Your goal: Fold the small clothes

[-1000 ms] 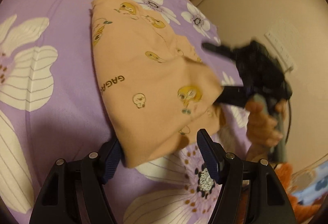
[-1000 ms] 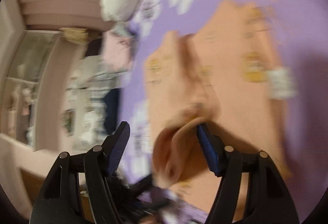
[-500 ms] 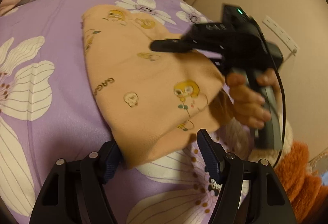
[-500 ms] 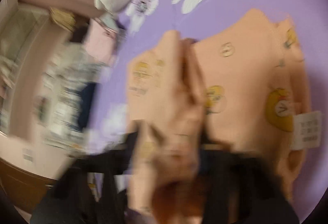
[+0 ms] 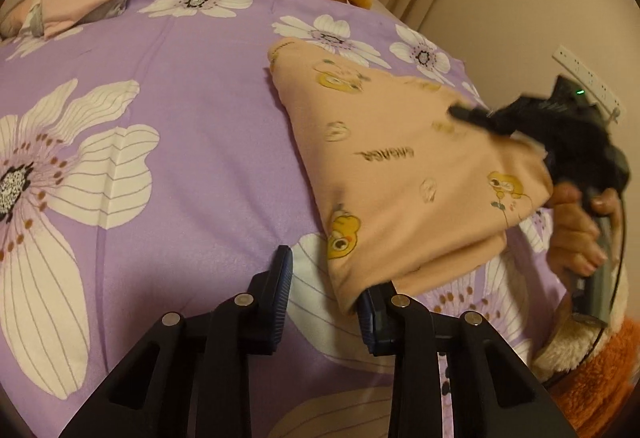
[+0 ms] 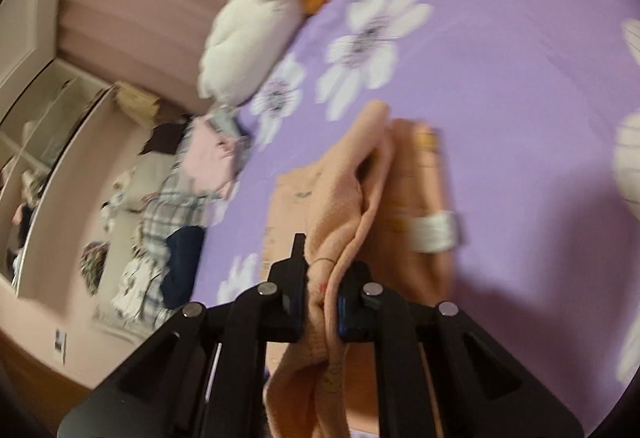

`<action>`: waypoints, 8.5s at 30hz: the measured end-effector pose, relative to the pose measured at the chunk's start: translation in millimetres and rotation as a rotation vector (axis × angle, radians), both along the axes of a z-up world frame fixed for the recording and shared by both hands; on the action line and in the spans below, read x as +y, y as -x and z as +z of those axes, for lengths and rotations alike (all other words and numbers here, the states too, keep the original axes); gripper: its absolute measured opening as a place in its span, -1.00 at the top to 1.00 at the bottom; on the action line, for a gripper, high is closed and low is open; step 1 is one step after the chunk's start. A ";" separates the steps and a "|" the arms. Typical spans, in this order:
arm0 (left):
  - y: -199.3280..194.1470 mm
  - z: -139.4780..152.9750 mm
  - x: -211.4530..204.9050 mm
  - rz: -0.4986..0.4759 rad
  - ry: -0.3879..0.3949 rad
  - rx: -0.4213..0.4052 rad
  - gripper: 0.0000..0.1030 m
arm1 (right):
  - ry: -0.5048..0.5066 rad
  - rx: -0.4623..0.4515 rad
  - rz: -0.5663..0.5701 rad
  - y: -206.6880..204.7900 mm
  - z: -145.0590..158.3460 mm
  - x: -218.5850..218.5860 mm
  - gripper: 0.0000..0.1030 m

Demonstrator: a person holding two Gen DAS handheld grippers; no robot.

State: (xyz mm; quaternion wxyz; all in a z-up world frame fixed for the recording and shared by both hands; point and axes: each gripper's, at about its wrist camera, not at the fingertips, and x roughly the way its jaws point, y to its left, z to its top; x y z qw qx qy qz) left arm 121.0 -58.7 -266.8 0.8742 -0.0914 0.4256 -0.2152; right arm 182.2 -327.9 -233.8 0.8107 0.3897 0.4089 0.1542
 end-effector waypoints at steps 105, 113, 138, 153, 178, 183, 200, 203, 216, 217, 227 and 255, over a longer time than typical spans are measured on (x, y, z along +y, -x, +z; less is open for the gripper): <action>-74.4 31.0 4.7 0.015 0.113 0.056 0.25 | 0.249 0.100 -0.112 -0.5 7.9 -46.6 0.16; -40.4 28.2 3.4 0.015 -0.087 -0.028 0.25 | 0.256 0.078 0.042 15.4 14.7 -38.9 -0.08; -111.8 -47.7 -25.0 -0.272 0.544 0.469 -0.65 | -0.059 0.110 0.302 -4.8 -28.2 -0.8 -0.89; -138.3 -77.6 -28.8 -0.140 0.558 0.469 0.51 | -0.010 0.117 0.163 -15.4 -49.0 -6.4 0.58; -16.8 156.5 -2.1 -0.109 0.199 -0.176 0.64 | 0.199 -0.402 0.201 47.6 166.7 77.4 0.57; -23.5 151.9 8.2 -0.087 0.198 -0.159 0.64 | 0.205 -0.388 0.215 41.6 164.0 96.6 0.57; -62.0 116.4 41.2 -0.069 0.178 -0.087 0.64 | 0.251 -0.315 0.234 7.5 135.9 136.4 0.52; -83.4 74.3 48.5 -0.054 0.167 0.047 0.64 | 0.224 -0.220 0.255 -14.9 102.4 139.7 0.53; -80.9 -17.1 89.4 0.005 0.147 0.385 0.35 | 0.268 0.130 0.335 -19.0 -12.3 144.8 0.28; -75.8 -5.9 92.3 0.030 0.100 0.350 0.34 | 0.292 0.135 0.335 -15.7 -4.3 143.1 0.28; -116.5 -3.9 74.3 0.092 -0.009 0.203 0.34 | 0.483 0.033 0.305 -62.2 22.9 153.2 0.63; 55.6 85.0 108.4 0.168 -0.107 -0.028 0.26 | 0.553 0.060 0.241 42.0 72.1 149.1 0.36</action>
